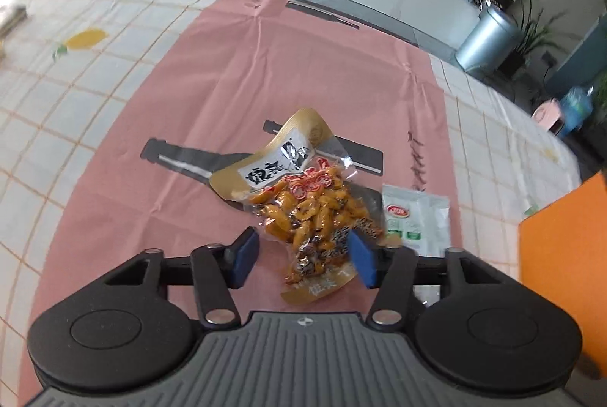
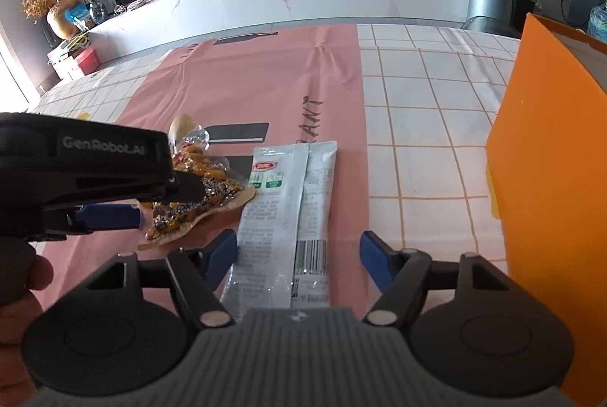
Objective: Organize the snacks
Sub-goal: 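Grasp the clear spiced-nut pack with the left tool while the right tool grasps the white bar pack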
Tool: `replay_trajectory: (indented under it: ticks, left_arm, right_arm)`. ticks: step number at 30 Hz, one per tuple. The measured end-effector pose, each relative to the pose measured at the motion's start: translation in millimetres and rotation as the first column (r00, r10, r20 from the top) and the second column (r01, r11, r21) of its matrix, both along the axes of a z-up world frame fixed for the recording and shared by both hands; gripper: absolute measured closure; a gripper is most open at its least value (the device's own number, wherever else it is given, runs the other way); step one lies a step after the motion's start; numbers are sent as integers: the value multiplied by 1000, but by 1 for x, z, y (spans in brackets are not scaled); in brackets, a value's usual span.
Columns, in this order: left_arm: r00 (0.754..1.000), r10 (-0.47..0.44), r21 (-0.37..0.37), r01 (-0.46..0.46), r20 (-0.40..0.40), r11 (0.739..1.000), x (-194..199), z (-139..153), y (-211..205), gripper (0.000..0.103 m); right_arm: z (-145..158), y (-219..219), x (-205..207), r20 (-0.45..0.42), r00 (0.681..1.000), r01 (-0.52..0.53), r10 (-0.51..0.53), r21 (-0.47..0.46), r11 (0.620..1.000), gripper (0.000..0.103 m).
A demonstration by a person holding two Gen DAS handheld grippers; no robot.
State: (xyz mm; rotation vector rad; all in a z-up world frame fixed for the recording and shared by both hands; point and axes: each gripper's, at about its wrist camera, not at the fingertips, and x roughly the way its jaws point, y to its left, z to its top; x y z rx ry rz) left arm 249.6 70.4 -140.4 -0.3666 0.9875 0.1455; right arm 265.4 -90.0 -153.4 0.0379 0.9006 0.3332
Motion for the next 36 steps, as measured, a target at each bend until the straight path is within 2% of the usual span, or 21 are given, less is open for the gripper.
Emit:
replay_trajectory:
  ticks: [2, 3, 4, 5, 7, 12, 15, 19, 21, 22, 24, 25, 27, 29, 31, 33, 34, 35, 36]
  left_arm:
    - [1000, -30, -14, 30, -4, 999, -1, 0, -1, 65]
    - [999, -47, -18, 47, -19, 999, -1, 0, 0, 67]
    - [997, -75, -8, 74, -32, 997, 0, 1, -1, 73]
    - [993, -106, 3, 106, -50, 994, 1, 2, -1, 78]
    - [982, -168, 18, 170, -84, 985, 1, 3, 0, 84]
    - [943, -284, -26, 284, -171, 958, -2, 6, 10, 86]
    - [893, -392, -19, 397, -220, 917, -7, 10, 8, 86]
    - [786, -534, -45, 549, -311, 835, -17, 15, 3, 87]
    - [739, -575, -24, 607, -351, 794, -23, 18, -1, 86]
    - [725, -584, -12, 623, -365, 782, -27, 19, -2, 86]
    - [729, -568, 18, 620, -383, 784, -31, 22, -1, 85]
    - [735, -552, 52, 617, -393, 785, -34, 23, -1, 84]
    - [745, -521, 147, 621, -416, 770, -39, 24, -3, 83]
    - [757, -493, 229, 619, -429, 751, -43, 24, -3, 71]
    - [777, -464, 272, 599, -426, 753, -46, 25, -2, 60]
    - [821, -426, 295, 544, -379, 786, -48, 31, 1, 47]
    - [843, -410, 290, 513, -349, 808, -48, 35, 2, 33]
    - [872, -383, 275, 465, -304, 842, -49, 40, 5, 22]
    - [902, -345, 255, 408, -258, 877, -48, 44, 6, 20]
  right_arm:
    - [0, -2, 0, 3, 1000, 1, -1, 3, 1000, 46]
    - [0, -2, 0, 1, 1000, 3, -3, 6, 1000, 50]
    - [1, -3, 0, -1, 1000, 4, -4, 5, 1000, 55]
    - [2, -3, 0, -4, 1000, 5, -5, 5, 1000, 55]
    - [2, -5, 0, -14, 1000, 3, -2, 11, 1000, 56]
    - [3, -15, -3, -53, 999, 12, -9, 44, 999, 64]
    - [4, -19, -5, -70, 998, 8, -4, 56, 998, 67]
    - [5, -19, -16, -90, 995, -30, 34, 46, 998, 67]
    - [6, -18, -22, -101, 994, -43, 47, 41, 998, 67]
    - [7, -18, -26, -106, 993, -47, 50, 38, 998, 67]
    - [8, -18, -32, -113, 992, -48, 51, 32, 998, 67]
    - [8, -19, -35, -118, 992, -46, 49, 30, 999, 67]
    - [8, -22, -41, -122, 991, -44, 46, 23, 999, 67]
    - [9, -27, -48, -115, 993, -38, 39, 6, 999, 67]
    - [10, -29, -54, -102, 994, -34, 32, -23, 999, 63]
    - [11, -31, -58, -81, 997, -24, 19, -53, 998, 60]
    - [11, -32, -59, -72, 997, -19, 15, -55, 998, 60]
    - [12, -33, -59, -66, 998, -15, 12, -46, 999, 59]
    - [13, -34, -59, -57, 998, -12, 11, -32, 999, 59]
